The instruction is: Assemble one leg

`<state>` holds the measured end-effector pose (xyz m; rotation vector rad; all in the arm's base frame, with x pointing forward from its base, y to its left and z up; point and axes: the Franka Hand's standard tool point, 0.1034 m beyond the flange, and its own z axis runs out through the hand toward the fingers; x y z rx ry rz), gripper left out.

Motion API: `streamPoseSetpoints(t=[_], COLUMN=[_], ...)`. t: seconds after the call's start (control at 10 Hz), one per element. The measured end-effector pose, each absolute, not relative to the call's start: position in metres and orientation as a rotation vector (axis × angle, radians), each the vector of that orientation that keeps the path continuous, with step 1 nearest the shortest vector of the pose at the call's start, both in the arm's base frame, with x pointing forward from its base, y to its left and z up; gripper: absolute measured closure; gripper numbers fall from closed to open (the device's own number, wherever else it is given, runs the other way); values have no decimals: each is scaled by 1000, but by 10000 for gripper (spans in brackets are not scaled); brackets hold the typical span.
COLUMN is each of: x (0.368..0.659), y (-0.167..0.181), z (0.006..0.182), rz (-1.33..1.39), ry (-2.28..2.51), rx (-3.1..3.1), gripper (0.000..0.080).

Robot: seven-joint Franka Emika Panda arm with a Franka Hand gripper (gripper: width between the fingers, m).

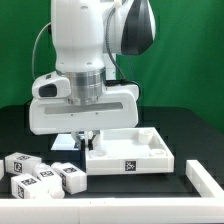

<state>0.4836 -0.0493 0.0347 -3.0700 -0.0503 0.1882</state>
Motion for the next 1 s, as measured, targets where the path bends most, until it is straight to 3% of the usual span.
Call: streamPoseSetpoints(t=[0.5, 1.0], x=[482, 561], y=[-46, -25], z=[28, 26], rz=[217, 109], ry=[-9, -85], rx=[-3069, -3070], gripper=[747, 747])
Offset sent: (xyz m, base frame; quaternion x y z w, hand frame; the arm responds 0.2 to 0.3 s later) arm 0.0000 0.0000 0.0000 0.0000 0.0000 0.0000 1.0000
